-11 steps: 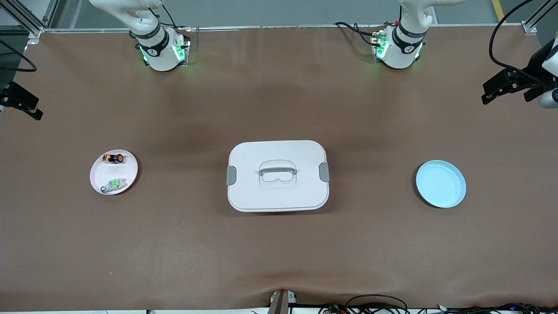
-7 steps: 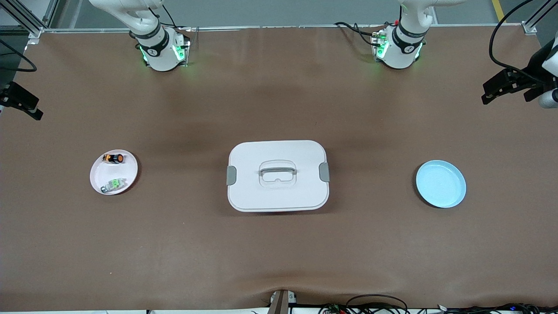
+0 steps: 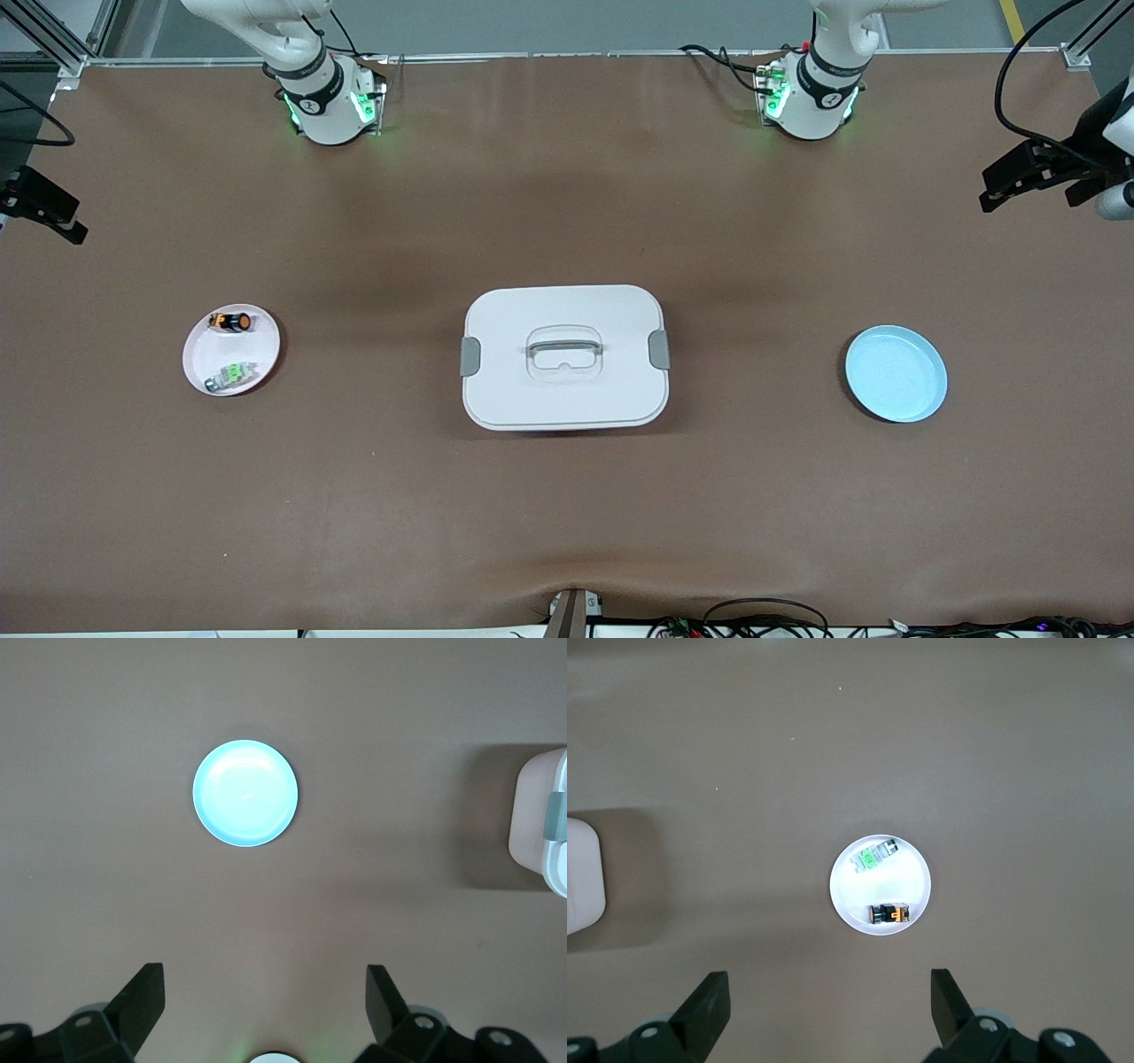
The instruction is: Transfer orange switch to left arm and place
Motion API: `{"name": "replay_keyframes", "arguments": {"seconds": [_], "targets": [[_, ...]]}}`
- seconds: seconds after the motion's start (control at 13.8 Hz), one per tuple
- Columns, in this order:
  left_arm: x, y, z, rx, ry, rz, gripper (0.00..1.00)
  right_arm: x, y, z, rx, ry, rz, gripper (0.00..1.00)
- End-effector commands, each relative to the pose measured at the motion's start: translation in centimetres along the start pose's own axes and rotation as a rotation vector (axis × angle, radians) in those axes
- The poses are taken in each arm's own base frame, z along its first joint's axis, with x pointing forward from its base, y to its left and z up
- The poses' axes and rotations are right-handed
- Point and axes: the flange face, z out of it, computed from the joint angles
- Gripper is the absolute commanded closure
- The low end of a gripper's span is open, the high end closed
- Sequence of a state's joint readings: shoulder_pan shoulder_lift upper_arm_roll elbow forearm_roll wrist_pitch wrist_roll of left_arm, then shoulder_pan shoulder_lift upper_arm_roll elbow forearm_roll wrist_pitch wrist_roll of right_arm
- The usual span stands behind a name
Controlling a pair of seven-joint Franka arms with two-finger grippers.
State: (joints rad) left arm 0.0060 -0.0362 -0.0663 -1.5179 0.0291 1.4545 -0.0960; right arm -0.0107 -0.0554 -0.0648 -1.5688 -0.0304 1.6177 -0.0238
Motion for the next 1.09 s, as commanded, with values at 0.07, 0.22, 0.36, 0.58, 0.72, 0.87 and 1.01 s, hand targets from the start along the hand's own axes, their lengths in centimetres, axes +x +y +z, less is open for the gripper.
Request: {"name": "replay_keyframes", "arguments": {"seconds": [0.07,0.22,0.36,0.58,0.72,0.87,1.01], "targets": [[0.5,-0.1,0.3,0.009,-0.020,0.024,0.00,0.2,-0.1,-0.4,0.008,-0.006,0.012,0.00],[0.5,0.0,0.4,0.009,-0.021,0.025,0.00,0.0,0.3,-0.3,0.007,-0.020,0.010,0.00],[0.5,-0.1,0.3,0.009,-0.020,0.022,0.00,-0.1,0.4,-0.3,0.005,-0.025,0.007,0.00],[0.5,-0.1,0.4,0.009,-0.021,0.022,0.00,-1.5,0.5,1.2,-0.006,-0.159,0.006,0.00],[0.5,-0.2,0.4,0.009,-0.021,0.021,0.00,-1.6,0.9,2.7,-0.008,-0.208,0.008,0.00],[0.5,-0.2,0.4,0.009,-0.021,0.022,0.00,-1.9,2.1,5.3,0.002,-0.253,-0.030,0.00],[0.5,-0.2,0.4,0.009,-0.021,0.022,0.00,-2.0,3.5,8.4,0.004,-0.266,-0.011,0.00]]}}
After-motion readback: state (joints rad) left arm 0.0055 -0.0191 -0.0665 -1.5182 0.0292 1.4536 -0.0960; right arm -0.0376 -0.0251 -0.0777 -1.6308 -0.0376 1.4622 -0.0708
